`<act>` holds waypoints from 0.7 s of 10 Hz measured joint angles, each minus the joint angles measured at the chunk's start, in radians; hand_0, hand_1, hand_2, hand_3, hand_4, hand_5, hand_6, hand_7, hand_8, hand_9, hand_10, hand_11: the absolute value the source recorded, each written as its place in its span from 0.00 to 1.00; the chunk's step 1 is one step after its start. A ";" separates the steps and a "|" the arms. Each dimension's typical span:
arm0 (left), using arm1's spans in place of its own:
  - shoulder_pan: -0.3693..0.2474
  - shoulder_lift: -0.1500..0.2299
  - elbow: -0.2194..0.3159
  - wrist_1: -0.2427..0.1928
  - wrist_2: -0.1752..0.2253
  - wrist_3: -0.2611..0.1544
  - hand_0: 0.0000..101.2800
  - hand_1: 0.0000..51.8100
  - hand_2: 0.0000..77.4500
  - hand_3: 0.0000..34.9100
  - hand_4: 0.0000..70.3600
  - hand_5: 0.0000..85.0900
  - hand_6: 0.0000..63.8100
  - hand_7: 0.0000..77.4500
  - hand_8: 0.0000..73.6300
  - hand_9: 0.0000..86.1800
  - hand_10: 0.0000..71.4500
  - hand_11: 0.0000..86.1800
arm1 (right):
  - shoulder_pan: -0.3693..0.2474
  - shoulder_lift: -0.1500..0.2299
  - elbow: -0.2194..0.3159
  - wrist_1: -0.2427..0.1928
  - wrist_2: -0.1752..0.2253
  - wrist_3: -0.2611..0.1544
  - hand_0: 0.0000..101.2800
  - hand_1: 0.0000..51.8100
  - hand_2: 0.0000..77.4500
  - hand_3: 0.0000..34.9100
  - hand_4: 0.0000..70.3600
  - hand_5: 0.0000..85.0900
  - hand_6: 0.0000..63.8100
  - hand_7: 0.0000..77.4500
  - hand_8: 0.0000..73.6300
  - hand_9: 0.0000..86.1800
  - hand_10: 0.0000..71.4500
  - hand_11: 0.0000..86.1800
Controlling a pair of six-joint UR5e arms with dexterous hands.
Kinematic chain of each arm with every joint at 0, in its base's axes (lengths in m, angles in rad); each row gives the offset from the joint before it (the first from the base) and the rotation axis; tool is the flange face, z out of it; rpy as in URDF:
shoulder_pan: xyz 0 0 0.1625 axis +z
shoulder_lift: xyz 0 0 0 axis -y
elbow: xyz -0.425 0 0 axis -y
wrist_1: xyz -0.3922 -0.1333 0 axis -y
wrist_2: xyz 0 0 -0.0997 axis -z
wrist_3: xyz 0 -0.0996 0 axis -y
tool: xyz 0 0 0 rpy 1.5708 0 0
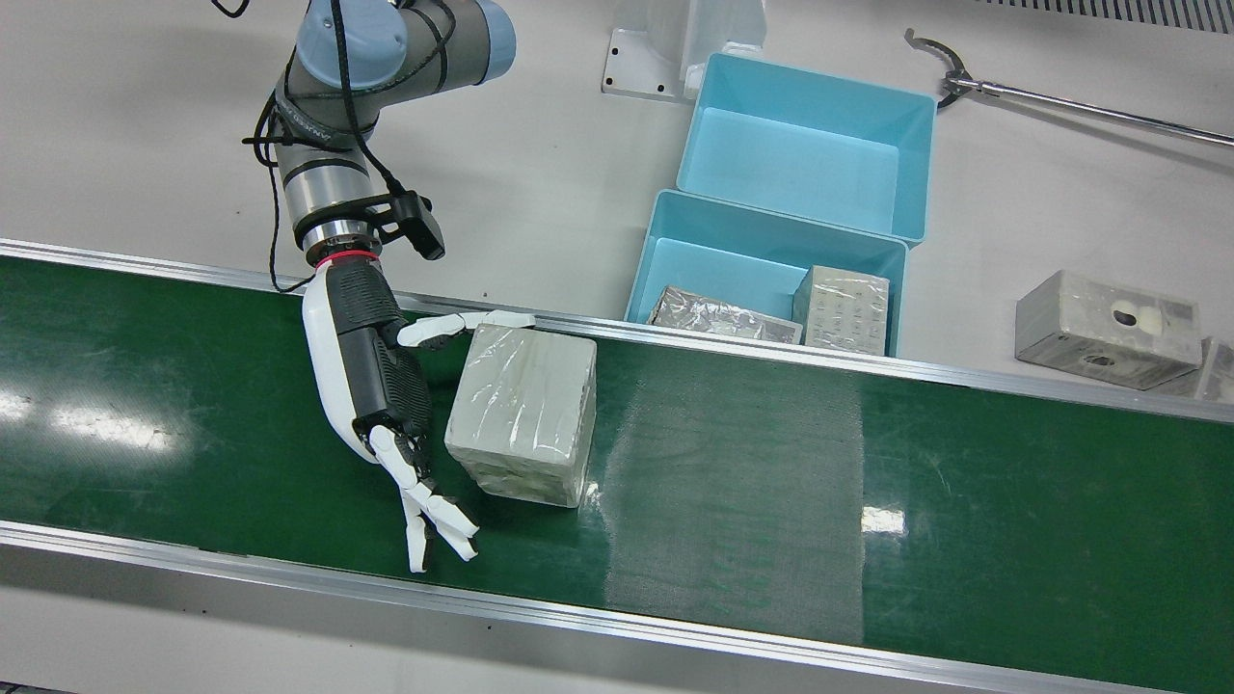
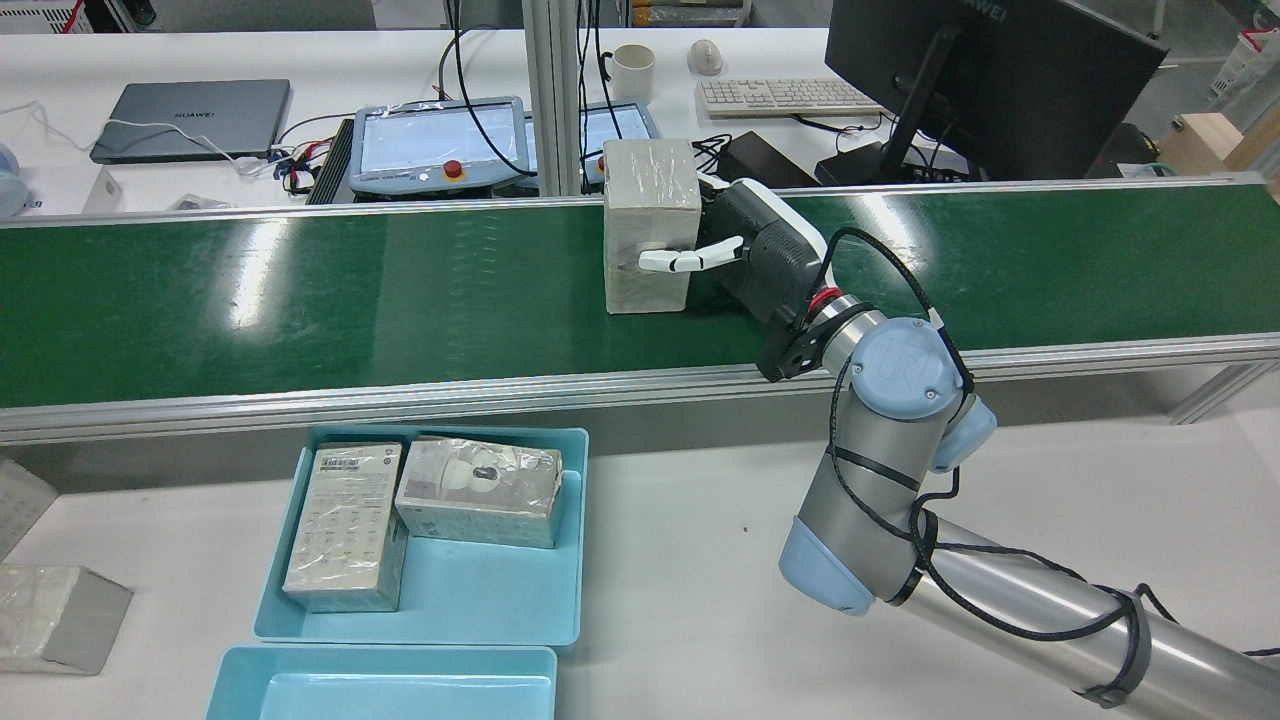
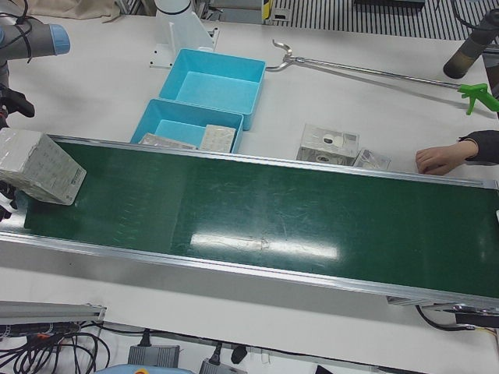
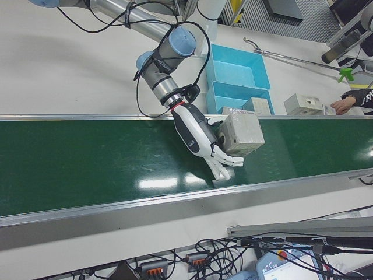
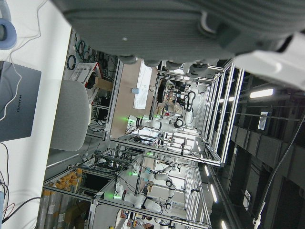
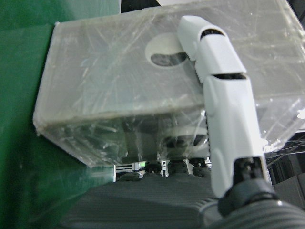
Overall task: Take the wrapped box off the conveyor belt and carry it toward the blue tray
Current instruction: 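Close the right hand around the white wrapped box on the belt, then lift the wrapped box off the belt with the right hand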
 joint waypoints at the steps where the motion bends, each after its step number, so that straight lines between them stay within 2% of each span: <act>1: 0.000 0.000 0.000 0.000 0.000 0.000 0.00 0.00 0.01 0.00 0.00 0.01 0.01 0.01 0.01 0.01 0.01 0.01 | -0.002 0.006 -0.006 -0.002 -0.002 0.000 0.52 0.46 0.27 0.00 0.19 0.29 0.17 0.21 0.07 0.09 0.00 0.01; 2: 0.000 0.000 0.000 0.000 0.000 0.000 0.00 0.00 0.01 0.00 0.00 0.01 0.01 0.01 0.01 0.00 0.01 0.01 | -0.003 0.020 -0.014 -0.007 -0.008 0.001 0.54 0.40 0.37 0.01 0.22 0.48 0.34 0.34 0.14 0.18 0.00 0.01; 3: 0.000 0.000 0.000 0.000 0.000 0.000 0.00 0.00 0.01 0.00 0.00 0.01 0.01 0.01 0.01 0.00 0.01 0.01 | 0.000 0.041 -0.021 -0.027 -0.016 0.002 0.56 0.31 0.39 0.00 0.29 0.54 0.41 0.39 0.37 0.37 0.18 0.01; 4: 0.000 0.000 0.000 0.000 0.000 0.000 0.00 0.00 0.01 0.00 0.00 0.01 0.01 0.01 0.01 0.00 0.01 0.01 | 0.011 0.073 -0.023 -0.059 -0.039 0.003 0.56 0.25 0.38 0.00 0.36 0.60 0.48 0.44 0.47 0.42 0.28 0.12; 5: 0.000 0.000 0.000 0.000 0.000 0.000 0.00 0.00 0.01 0.00 0.00 0.01 0.01 0.01 0.01 0.01 0.01 0.01 | 0.031 0.112 -0.024 -0.095 -0.077 0.006 0.56 0.21 0.38 0.00 0.40 0.64 0.48 0.44 0.47 0.42 0.28 0.12; 6: 0.000 0.000 0.000 0.000 0.000 0.000 0.00 0.00 0.01 0.00 0.00 0.01 0.01 0.01 0.01 0.01 0.01 0.01 | 0.053 0.162 -0.024 -0.137 -0.131 0.014 0.53 0.21 0.38 0.00 0.40 0.64 0.53 0.49 0.52 0.46 0.37 0.22; 7: 0.000 0.000 0.000 0.000 0.000 0.000 0.00 0.00 0.01 0.00 0.00 0.01 0.01 0.01 0.01 0.00 0.01 0.01 | 0.064 0.209 -0.026 -0.173 -0.177 0.030 0.53 0.21 0.38 0.00 0.40 0.64 0.53 0.49 0.52 0.46 0.37 0.22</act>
